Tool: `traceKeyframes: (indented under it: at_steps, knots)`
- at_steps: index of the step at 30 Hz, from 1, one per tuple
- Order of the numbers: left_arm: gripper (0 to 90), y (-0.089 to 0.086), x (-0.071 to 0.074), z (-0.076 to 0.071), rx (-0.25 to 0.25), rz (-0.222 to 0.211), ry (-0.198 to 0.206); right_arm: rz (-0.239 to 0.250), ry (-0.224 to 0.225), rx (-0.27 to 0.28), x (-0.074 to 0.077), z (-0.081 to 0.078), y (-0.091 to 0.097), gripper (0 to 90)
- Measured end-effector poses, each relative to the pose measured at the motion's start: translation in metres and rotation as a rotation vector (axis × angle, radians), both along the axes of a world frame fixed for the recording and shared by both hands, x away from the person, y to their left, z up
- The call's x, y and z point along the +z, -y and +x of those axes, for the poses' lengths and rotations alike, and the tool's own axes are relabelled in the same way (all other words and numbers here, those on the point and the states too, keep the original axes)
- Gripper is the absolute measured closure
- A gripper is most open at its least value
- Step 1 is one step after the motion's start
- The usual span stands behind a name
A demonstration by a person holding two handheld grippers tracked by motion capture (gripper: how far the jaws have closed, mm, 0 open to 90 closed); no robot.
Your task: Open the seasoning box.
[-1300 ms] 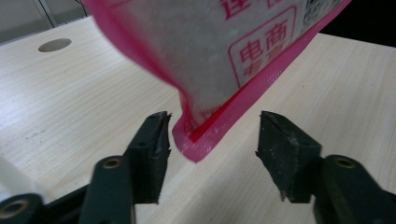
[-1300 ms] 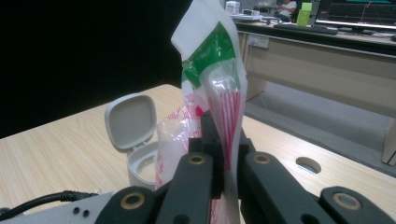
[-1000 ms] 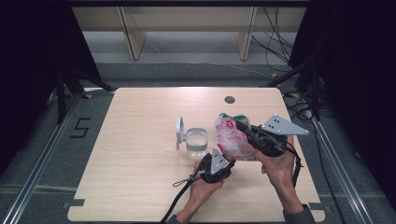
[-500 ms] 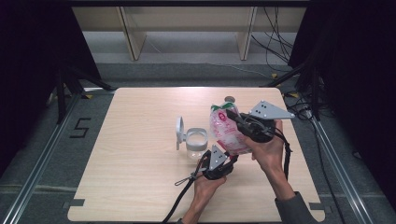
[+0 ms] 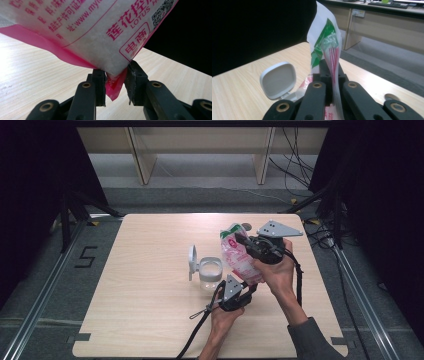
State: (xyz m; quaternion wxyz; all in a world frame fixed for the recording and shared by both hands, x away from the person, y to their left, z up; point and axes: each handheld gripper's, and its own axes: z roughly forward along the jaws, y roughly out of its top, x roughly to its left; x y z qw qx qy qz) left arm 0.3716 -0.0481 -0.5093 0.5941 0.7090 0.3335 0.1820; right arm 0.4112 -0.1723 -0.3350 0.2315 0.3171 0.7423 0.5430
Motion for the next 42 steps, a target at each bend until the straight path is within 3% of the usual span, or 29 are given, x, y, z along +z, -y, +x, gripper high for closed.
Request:
traceKeyframes:
  at_steps: [6,7,13,24,30,32,33,37,40,42]
  knots:
    - [71.1,0.000,0.000,-0.001,-0.004,-0.016,0.008,-0.027,-0.015,0.006,0.000,0.003,-0.009,90.0]
    - [71.1,0.000,0.001,0.000,-0.007,-0.020,0.010,-0.038,-0.002,0.008,0.000,0.004,-0.011,90.0]
    - [71.4,-0.004,0.002,0.001,0.009,-0.009,0.022,-0.030,-0.016,0.019,0.000,0.009,-0.020,90.0]
    - [72.2,-0.005,-0.001,0.007,0.003,-0.063,-0.002,-0.065,-0.035,0.028,-0.004,0.016,-0.037,90.0]
    - [72.4,-0.005,0.000,0.007,0.000,-0.087,0.007,-0.087,-0.037,0.042,-0.005,0.019,-0.045,90.0]
    - [72.5,-0.007,0.002,0.007,-0.009,-0.069,0.014,-0.084,-0.039,0.033,-0.005,0.019,-0.048,90.0]
    - [72.5,-0.006,0.002,0.006,-0.003,-0.086,0.012,-0.086,-0.055,0.032,-0.004,0.018,-0.048,90.0]
    - [72.6,-0.006,0.002,0.007,-0.002,-0.076,0.018,-0.098,-0.037,0.050,-0.005,0.021,-0.050,90.0]
    - [72.7,-0.005,0.001,0.007,-0.002,-0.086,0.013,-0.093,-0.066,0.041,-0.007,0.020,-0.053,90.0]
    - [72.8,-0.005,0.002,0.008,-0.004,-0.080,0.016,-0.095,-0.048,0.053,-0.008,0.023,-0.053,90.0]
